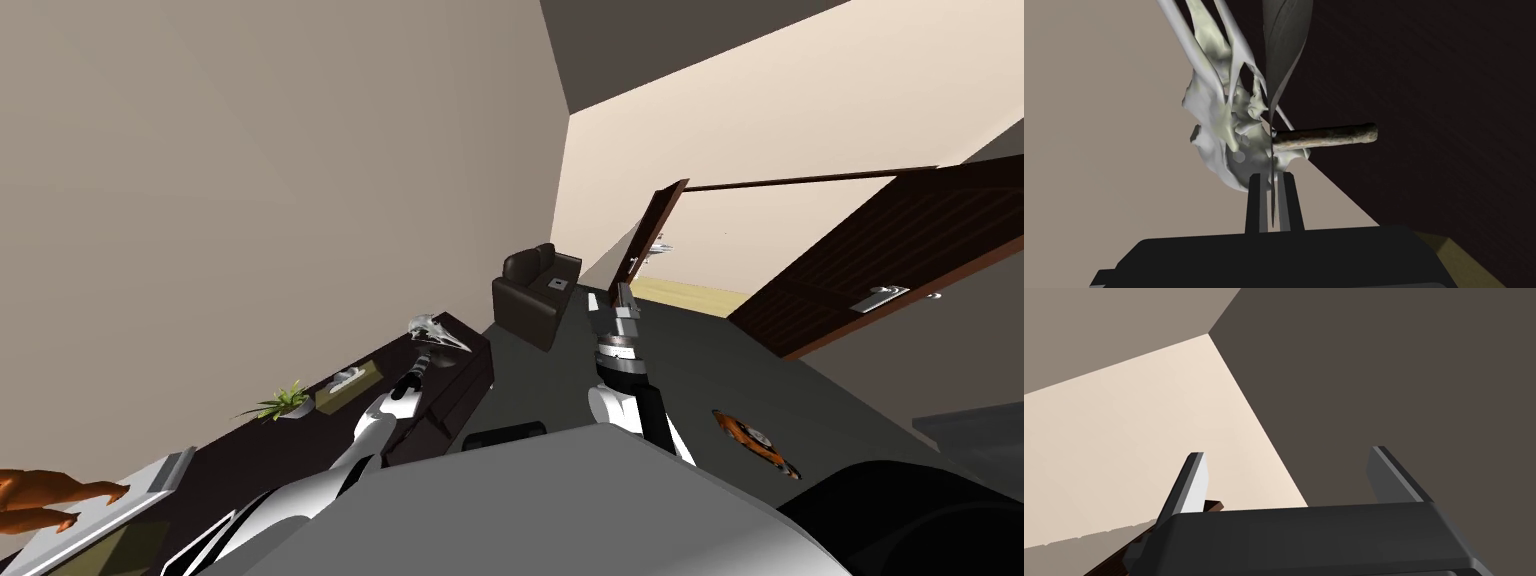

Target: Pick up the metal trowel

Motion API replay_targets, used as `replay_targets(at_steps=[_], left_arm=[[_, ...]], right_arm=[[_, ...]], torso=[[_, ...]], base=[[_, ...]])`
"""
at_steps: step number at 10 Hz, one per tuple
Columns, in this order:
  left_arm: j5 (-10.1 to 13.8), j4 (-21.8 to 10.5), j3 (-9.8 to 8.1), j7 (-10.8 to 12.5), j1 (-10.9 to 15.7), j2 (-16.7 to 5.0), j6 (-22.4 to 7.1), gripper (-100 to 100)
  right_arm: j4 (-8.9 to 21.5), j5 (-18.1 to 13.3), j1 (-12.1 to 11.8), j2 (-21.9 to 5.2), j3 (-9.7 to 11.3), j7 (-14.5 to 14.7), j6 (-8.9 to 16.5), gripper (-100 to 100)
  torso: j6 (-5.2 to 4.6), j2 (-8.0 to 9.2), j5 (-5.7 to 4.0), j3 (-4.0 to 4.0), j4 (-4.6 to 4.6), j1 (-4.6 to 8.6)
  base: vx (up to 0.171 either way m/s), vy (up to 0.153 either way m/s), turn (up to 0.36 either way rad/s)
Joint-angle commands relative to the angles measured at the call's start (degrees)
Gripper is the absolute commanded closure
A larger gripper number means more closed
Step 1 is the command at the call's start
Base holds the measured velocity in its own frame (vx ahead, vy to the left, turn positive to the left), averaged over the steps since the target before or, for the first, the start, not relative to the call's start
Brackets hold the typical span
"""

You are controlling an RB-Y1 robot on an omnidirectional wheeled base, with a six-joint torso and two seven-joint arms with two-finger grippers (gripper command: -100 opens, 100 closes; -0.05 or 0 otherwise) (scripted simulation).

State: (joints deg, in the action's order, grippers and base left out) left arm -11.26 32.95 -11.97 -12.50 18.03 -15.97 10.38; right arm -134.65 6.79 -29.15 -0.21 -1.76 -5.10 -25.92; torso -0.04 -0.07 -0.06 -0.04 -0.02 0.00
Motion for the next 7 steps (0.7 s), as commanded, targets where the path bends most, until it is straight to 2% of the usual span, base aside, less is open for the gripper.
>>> replay_targets(at_steps=[1, 2, 3, 5, 6, 7], left_arm=[[0.0, 0.0, 0.0, 0.0, 0.0, 0.0, 0.0, 100], [-0.01, -0.01, 0.01, -0.02, -0.01, -0.01, -0.01, 0], [-0.27, 0.05, 0.75, -0.36, -0.06, 0.28, 0.06, 100], [-0.71, 3.07, 4.44, -0.11, -0.67, 1.74, -1.53, 100], [-0.71, 2.43, 4.44, -0.11, -0.67, 1.74, -1.53, 100], [-0.71, 3.07, 4.44, -0.11, -0.67, 1.74, -1.53, 100]], right_arm=[[0.0, 0.0, 0.0, 0.0, 0.0, 0.0, 0.0, 0], [0.0, 0.0, 0.0, 0.0, 0.0, 0.0, 0.0, 0], [0.0, 0.0, 0.0, 0.0, 0.0, 0.0, 0.0, 0], [0.0, 0.0, -0.02, 0.0, -0.01, 0.0, 0.0, 0], [0.0, 0.0, -0.01, 0.0, -0.01, 0.0, 0.0, 0], [0.0, 0.0, 0.0, 0.0, 0.0, 0.0, 0.0, 0]], torso=[[0.0, 0.0, 0.0, 0.0, 0.0, 0.0], [0.0, 0.0, 0.01, 0.0, 0.01, 0.0], [0.0, 0.0, 0.01, 0.0, 0.0, -0.01], [0.15, -0.08, 0.02, -0.05, -0.03, -0.11], [0.13, -0.14, 0.09, -0.12, -0.11, -0.15], [0.09, -0.14, 0.14, -0.15, -0.16, -0.17]], base=[[0.0, 0.0, 0.0], [0.0, 0.0, 0.0], [0.019, 0.005, 0.238], [0.044, 0.016, 0.353], [0.039, 0.008, 0.083], [0.015, 0.004, -0.021]])
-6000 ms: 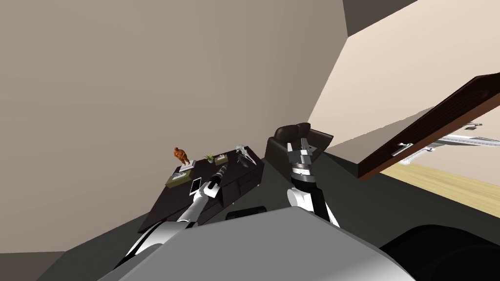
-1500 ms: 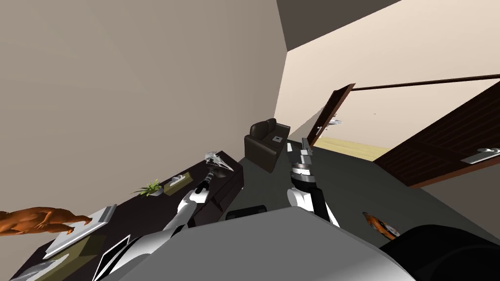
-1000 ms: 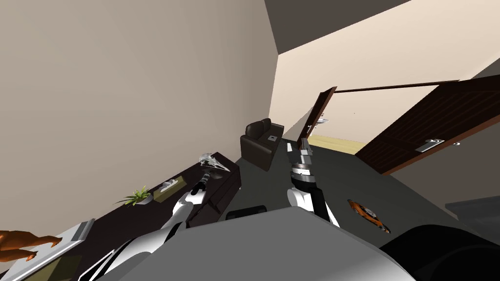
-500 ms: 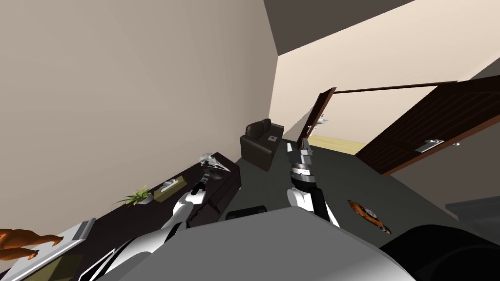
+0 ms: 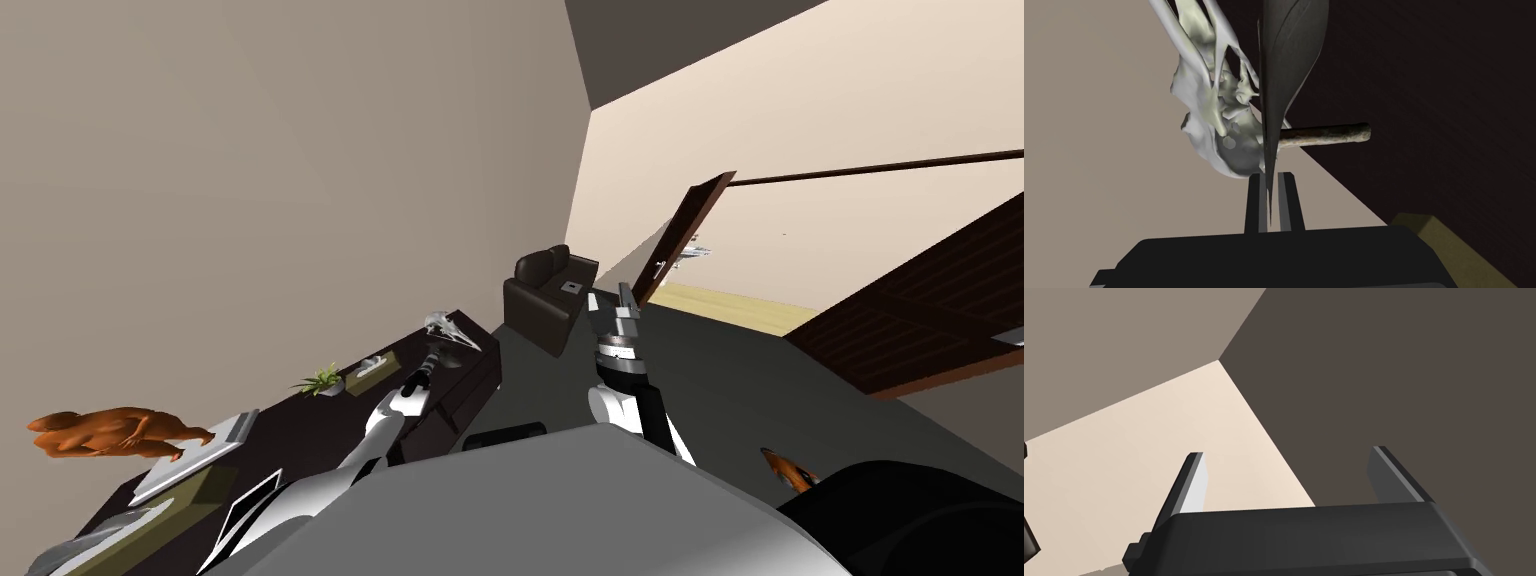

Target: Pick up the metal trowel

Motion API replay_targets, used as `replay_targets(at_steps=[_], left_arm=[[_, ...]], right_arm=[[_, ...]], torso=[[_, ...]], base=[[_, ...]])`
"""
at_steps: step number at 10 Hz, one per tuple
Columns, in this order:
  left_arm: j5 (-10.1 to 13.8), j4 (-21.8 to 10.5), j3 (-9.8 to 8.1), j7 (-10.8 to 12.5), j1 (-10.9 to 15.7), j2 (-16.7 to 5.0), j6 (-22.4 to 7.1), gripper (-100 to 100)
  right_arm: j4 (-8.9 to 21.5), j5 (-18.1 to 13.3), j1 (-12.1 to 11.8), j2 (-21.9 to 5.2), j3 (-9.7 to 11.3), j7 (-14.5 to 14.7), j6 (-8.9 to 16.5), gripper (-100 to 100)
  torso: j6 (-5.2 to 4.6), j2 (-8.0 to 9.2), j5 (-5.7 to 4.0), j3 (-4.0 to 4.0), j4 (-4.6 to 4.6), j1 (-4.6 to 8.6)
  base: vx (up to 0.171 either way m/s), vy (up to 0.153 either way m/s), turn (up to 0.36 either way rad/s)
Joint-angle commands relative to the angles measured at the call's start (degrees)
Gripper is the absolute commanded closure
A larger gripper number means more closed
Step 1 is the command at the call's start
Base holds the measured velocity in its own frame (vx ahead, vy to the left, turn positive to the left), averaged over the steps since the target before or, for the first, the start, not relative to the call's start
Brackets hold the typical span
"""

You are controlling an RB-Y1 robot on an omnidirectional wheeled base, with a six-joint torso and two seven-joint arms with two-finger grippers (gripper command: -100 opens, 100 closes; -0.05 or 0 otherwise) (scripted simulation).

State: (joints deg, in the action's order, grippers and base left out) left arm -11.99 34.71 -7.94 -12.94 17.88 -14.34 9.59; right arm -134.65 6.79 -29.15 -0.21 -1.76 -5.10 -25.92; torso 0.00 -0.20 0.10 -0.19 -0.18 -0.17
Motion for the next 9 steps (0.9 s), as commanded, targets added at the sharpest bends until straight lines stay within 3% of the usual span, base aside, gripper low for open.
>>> replay_targets(at_steps=[1, 7, 8, 9], left_arm=[[-0.19, 2.82, 2.26, 0.45, -0.81, 0.84, -1.53, 100], [-1.5, 11.88, 13.32, 1.21, -2.63, 5.21, -6.29, 100], [-1.31, 13.25, 12.72, 1.34, -4.16, 4.57, -6.3, 100], [-1.35, 13.61, 12.98, 1.34, -4.24, 4.68, -6.67, 0]], right_arm=[[0.0, 0.0, 0.0, 0.0, 0.0, 0.0, 0.0, 0], [0.0, 0.0, -0.01, 0.0, -0.01, 0.0, 0.0, 0], [0.0, 0.0, -0.01, 0.0, -0.01, 0.0, 0.0, 0], [0.0, 0.0, 0.01, 0.0, 0.0, 0.0, 0.0, 0]], torso=[[0.0, 0.0, 0.0, 0.0, 0.0, 0.0], [0.07, -0.12, 0.05, -0.07, -0.04, -0.06], [0.07, -0.13, 0.04, -0.06, -0.01, -0.04], [0.03, -0.05, 0.04, -0.03, -0.01, -0.06]], base=[[0.021, 0.013, 0.204], [0.057, 0.011, 0.335], [0.028, -0.006, 0.057], [0.005, -0.001, -0.011]])
